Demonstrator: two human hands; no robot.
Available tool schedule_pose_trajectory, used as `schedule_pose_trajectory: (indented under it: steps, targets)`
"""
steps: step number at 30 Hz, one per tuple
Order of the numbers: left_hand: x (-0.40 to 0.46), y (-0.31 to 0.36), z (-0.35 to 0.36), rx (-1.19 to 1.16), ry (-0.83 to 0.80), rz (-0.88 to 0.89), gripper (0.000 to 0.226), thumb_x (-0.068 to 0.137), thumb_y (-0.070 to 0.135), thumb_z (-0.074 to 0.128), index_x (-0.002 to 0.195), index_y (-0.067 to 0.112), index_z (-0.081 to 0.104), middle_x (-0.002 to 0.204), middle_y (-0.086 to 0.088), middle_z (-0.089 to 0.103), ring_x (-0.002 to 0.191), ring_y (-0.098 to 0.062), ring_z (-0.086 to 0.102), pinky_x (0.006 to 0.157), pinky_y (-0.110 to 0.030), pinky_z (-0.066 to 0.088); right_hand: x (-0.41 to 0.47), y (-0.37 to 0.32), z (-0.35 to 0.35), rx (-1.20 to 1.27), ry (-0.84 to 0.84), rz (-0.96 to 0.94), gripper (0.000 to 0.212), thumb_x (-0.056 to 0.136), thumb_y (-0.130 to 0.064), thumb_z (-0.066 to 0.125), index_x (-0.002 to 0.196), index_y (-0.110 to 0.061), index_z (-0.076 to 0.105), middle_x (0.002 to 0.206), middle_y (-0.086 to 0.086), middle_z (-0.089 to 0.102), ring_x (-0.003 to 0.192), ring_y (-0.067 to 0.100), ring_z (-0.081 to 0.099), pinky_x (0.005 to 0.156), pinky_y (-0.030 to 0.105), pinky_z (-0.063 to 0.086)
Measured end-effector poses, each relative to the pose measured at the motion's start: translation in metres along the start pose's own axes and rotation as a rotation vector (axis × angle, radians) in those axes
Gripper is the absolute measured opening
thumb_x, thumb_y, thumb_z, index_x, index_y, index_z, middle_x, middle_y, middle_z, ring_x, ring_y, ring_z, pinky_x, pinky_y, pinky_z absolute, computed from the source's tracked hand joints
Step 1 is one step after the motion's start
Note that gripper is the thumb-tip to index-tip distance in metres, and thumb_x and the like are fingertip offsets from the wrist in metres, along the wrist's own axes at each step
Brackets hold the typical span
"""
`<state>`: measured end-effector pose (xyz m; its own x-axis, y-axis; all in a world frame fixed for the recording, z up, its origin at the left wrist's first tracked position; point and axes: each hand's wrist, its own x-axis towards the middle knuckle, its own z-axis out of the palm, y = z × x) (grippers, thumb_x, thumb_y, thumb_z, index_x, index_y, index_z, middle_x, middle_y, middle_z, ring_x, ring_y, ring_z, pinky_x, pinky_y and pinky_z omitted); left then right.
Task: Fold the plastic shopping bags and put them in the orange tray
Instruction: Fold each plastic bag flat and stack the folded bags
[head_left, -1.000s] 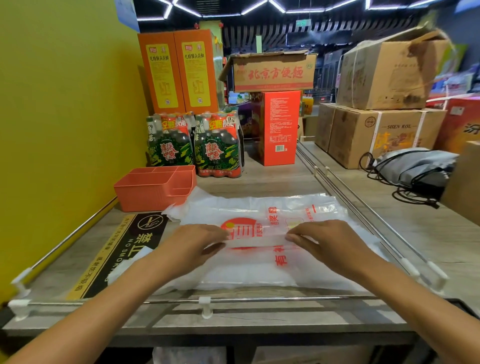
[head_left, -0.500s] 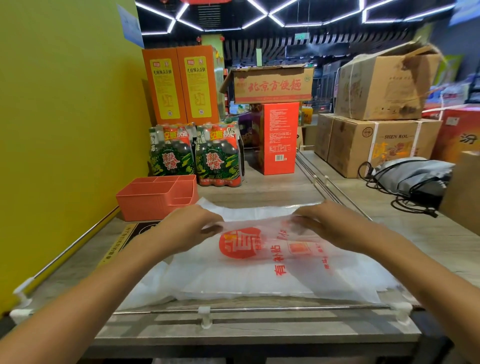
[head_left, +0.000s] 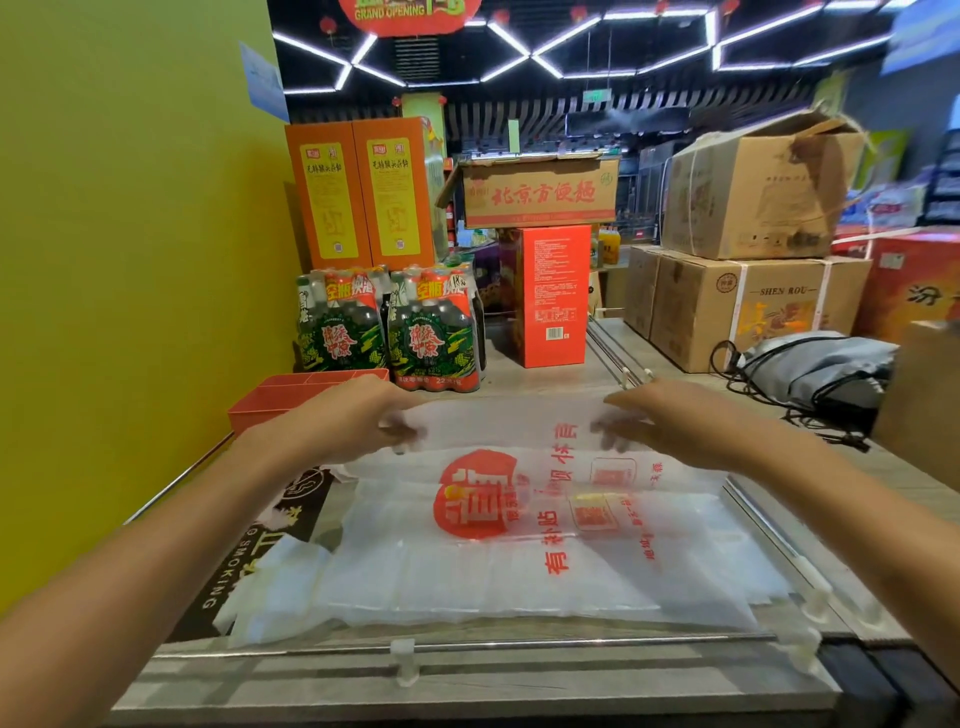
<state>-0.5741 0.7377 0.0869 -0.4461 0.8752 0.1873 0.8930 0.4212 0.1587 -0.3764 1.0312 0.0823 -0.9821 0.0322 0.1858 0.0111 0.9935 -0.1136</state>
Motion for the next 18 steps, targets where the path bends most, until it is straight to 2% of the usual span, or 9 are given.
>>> schedule_pose_trajectory:
  steps: [3,5,7,8,9,11,14,16,18]
  targets:
    - [-0.002,-0.001,-0.005,0.008,0.017,0.014,0.038,0.093,0.017,0.07,0.092,0.053,0.057,0.091,0.024,0.071,0.087,0.007,0.068,0.084,-0.031,0.059,-0.003,0.007,0.002,-0.114,-0.004,0.031,0.029,0.094,-0.028,0.068,0.123,-0.028,0.065,0.108,-0.016,0.063,0.093,0.002,0.055,0.071,0.007,0.037]
    - [-0.005,-0.001,-0.007,0.022,0.011,0.029,0.044,0.093,0.016,0.069,0.093,0.057,0.054,0.087,0.03,0.067,0.086,0.008,0.067,0.081,-0.025,0.059,-0.003,0.013,0.004,-0.137,-0.023,0.066,0.024,0.092,-0.028,0.071,0.116,-0.027,0.069,0.1,-0.016,0.067,0.087,0.003,0.06,0.071,0.014,0.043]
    - [-0.007,-0.005,-0.006,0.1,0.0,0.021,0.043,0.094,0.013,0.068,0.104,0.054,0.058,0.093,0.026,0.069,0.088,0.003,0.068,0.08,-0.025,0.058,-0.003,0.02,0.004,-0.112,-0.036,0.075,0.012,0.093,-0.027,0.071,0.104,-0.027,0.073,0.084,-0.018,0.068,0.078,-0.002,0.063,0.07,0.017,0.048]
    - [-0.008,-0.009,-0.004,0.162,-0.001,0.002,0.037,0.095,0.012,0.067,0.113,0.044,0.065,0.098,0.019,0.072,0.089,-0.001,0.068,0.08,-0.027,0.059,-0.003,0.022,0.005,-0.127,-0.031,0.074,0.008,0.093,-0.027,0.069,0.1,-0.028,0.073,0.082,-0.018,0.069,0.078,-0.002,0.065,0.072,0.02,0.052]
    - [-0.007,-0.012,-0.003,0.226,0.006,-0.02,0.037,0.095,0.01,0.065,0.12,0.037,0.066,0.101,0.014,0.073,0.09,-0.004,0.068,0.08,-0.029,0.059,-0.003,0.024,0.005,-0.163,-0.011,0.075,0.008,0.095,-0.028,0.067,0.1,-0.029,0.073,0.085,-0.018,0.07,0.081,-0.002,0.065,0.074,0.023,0.054]
    - [-0.01,-0.016,0.0,0.285,0.043,-0.047,0.045,0.096,0.006,0.061,0.132,0.034,0.062,0.101,0.009,0.073,0.089,-0.006,0.066,0.076,-0.029,0.059,-0.006,0.025,0.003,-0.24,0.052,0.069,0.012,0.1,-0.029,0.06,0.105,-0.029,0.07,0.094,-0.017,0.071,0.085,0.0,0.064,0.071,0.019,0.05]
    - [-0.019,-0.015,-0.006,0.283,0.181,-0.055,0.052,0.095,0.0,0.058,0.137,0.031,0.059,0.095,0.007,0.072,0.079,-0.005,0.061,0.069,-0.023,0.054,-0.014,0.021,-0.005,-0.31,0.15,0.072,0.023,0.104,-0.031,0.052,0.123,-0.03,0.065,0.107,-0.007,0.072,0.085,0.009,0.061,0.066,0.019,0.041]
    - [-0.027,-0.012,-0.015,0.246,0.293,-0.034,0.053,0.091,-0.006,0.062,0.133,0.026,0.063,0.085,0.011,0.065,0.067,0.004,0.049,0.059,-0.012,0.04,-0.02,0.016,-0.019,-0.341,0.204,0.081,0.032,0.105,-0.029,0.05,0.134,-0.035,0.06,0.115,-0.003,0.072,0.094,0.016,0.068,0.07,0.024,0.047]
    - [-0.035,-0.014,-0.026,0.202,0.371,0.014,0.06,0.084,-0.013,0.066,0.129,0.027,0.065,0.083,0.011,0.063,0.062,0.008,0.044,0.052,-0.009,0.033,-0.028,0.01,-0.033,-0.319,0.241,0.08,0.037,0.104,-0.025,0.051,0.138,-0.037,0.057,0.119,-0.003,0.072,0.099,0.02,0.07,0.075,0.03,0.055]
